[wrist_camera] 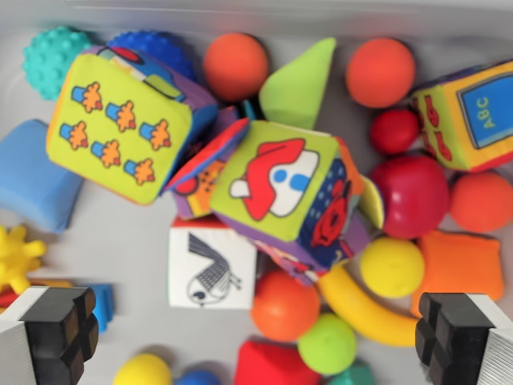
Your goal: Pick an object from the bin
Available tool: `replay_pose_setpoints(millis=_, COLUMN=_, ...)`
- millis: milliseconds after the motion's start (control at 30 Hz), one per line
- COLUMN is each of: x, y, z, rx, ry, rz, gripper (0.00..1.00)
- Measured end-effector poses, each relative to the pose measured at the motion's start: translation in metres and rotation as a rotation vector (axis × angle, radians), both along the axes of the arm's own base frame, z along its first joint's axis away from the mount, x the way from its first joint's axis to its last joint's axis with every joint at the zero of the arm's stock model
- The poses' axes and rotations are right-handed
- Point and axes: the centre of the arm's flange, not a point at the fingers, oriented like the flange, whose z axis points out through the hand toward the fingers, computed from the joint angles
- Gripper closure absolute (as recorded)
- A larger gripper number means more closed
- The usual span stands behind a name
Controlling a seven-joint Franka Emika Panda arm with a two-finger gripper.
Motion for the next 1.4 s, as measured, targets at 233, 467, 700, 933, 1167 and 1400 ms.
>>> replay_pose_setpoints(millis=233, x=0.000, y=0.006, z=-0.008, rx=0.002, ry=0.002, rz=-0.019, gripper=0.00)
replay_pose_setpoints(millis=467, x=0.000, y=0.014, z=-0.018, rx=0.005, ry=0.004, rz=-0.043, gripper=0.00)
replay_pose_setpoints(millis=700, x=-0.001, y=0.023, z=-0.031, rx=0.008, ry=0.009, rz=-0.073, gripper=0.00)
replay_pose_setpoints(millis=933, x=-0.001, y=0.034, z=-0.045, rx=0.011, ry=0.012, rz=-0.106, gripper=0.00)
replay_pose_setpoints(millis=1167, x=-0.001, y=0.047, z=-0.061, rx=0.013, ry=0.016, rz=-0.145, gripper=0.00)
replay_pose_setpoints(millis=1400, x=-0.002, y=0.060, z=-0.079, rx=0.016, ry=0.021, rz=-0.187, gripper=0.00)
